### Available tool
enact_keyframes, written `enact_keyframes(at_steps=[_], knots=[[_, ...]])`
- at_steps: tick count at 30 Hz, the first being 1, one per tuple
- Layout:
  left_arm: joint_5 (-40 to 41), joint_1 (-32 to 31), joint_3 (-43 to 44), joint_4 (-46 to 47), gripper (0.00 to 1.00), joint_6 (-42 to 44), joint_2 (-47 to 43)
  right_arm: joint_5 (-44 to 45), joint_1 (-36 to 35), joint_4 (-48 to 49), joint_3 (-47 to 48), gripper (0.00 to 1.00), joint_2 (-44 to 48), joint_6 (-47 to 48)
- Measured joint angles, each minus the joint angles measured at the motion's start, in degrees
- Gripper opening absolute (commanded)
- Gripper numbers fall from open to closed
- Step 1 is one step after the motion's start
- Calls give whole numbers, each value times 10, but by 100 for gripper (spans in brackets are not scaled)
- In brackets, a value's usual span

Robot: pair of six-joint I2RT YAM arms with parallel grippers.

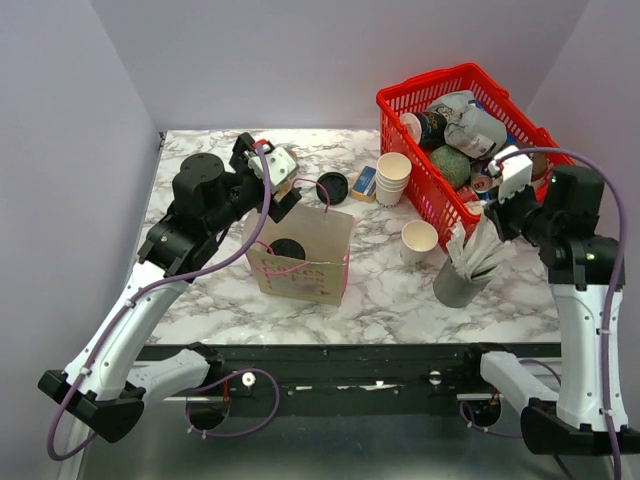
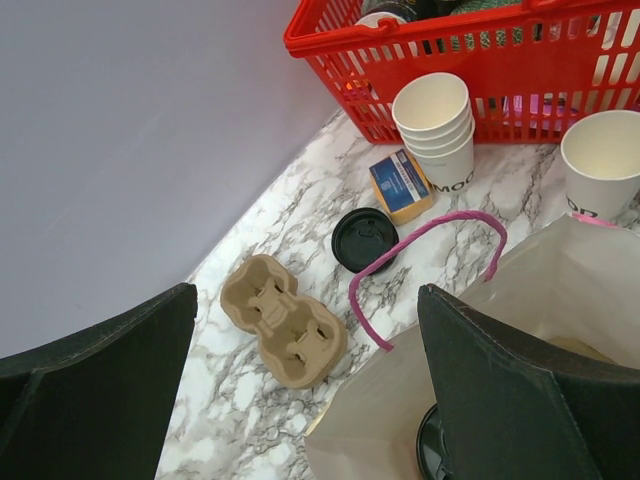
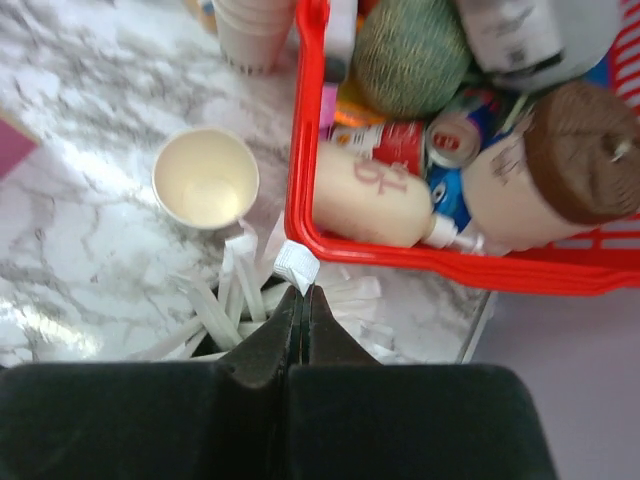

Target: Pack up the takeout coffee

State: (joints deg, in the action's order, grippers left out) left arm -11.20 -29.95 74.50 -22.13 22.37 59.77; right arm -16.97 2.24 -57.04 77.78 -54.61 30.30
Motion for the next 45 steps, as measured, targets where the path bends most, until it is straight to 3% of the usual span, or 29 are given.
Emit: enact_keyframes(at_steps=[7, 13, 17, 22, 29, 30, 32, 33, 35, 36, 45], knots=[[1, 0, 0, 7, 99, -4, 5, -94, 0, -14, 159, 0, -23, -11], [17, 18, 1, 10, 99, -10, 6, -227, -11, -2, 343, 0, -119, -85], [29, 38, 6, 11, 99, -10, 5, -278, -58, 13, 431, 1, -187, -141], [38, 65, 8, 13, 99, -14, 3, -309, -146, 44, 466, 1, -246, -206], [60, 93, 10, 15, 99, -19, 0, -328, -276, 67, 434, 1, -269, -234], [61, 94, 10, 15, 99, -19, 0, -328, -289, 69, 426, 10, -269, -234], [61, 97, 10, 15, 99, -19, -2, -324, -312, 73, 409, 43, -272, -231], [61, 98, 10, 15, 99, -19, -4, -318, -323, 74, 402, 74, -275, -229], [61, 101, 10, 15, 99, -21, -7, -299, -339, 75, 395, 96, -288, -222], [61, 103, 10, 15, 99, -22, -9, -288, -343, 77, 395, 99, -296, -222], [56, 111, 13, 18, 99, -50, -10, -118, -348, 96, 427, 100, -318, -232]])
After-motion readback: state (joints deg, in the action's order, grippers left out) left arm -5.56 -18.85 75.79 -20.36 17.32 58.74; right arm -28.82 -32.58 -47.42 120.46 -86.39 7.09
